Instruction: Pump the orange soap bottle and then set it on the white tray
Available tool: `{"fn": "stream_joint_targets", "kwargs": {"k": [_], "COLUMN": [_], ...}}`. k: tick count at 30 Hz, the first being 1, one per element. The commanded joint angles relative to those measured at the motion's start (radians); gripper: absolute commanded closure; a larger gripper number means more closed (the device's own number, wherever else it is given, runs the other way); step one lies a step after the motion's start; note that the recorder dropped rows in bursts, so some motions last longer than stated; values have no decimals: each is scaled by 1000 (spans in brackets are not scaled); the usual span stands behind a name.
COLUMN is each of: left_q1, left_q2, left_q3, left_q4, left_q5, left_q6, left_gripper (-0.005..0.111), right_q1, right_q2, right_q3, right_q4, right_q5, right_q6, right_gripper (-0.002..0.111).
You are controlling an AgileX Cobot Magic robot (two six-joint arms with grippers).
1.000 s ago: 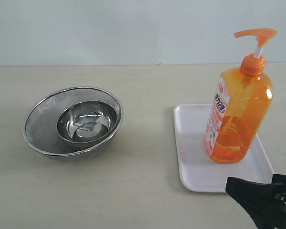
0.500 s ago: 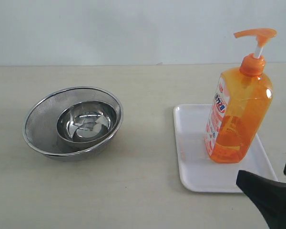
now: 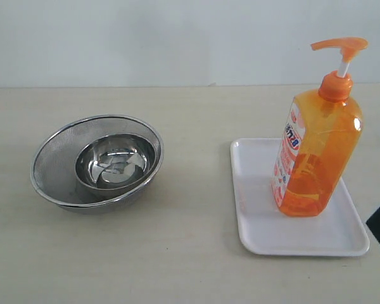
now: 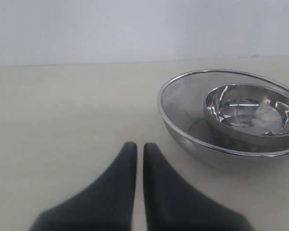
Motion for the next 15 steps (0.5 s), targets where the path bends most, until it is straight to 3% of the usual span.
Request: {"fn": "stream_joint_targets", "kwargs": {"k": [1,15], "left_q1": [2,2], "left_q2": [-2,-2], "left_q3": [4,4], "left_q4": [-10,-10], "left_q5": [-3,-3], "left_q6": [-7,-7], "left_gripper": [102,102], "right_q1": [1,1], "right_q2": [-8,-8], "right_q3": [7,-53], "right_q4": [-11,108], "right_q5": [37,140], "right_q6": [1,1], "right_gripper": [3,3]}}
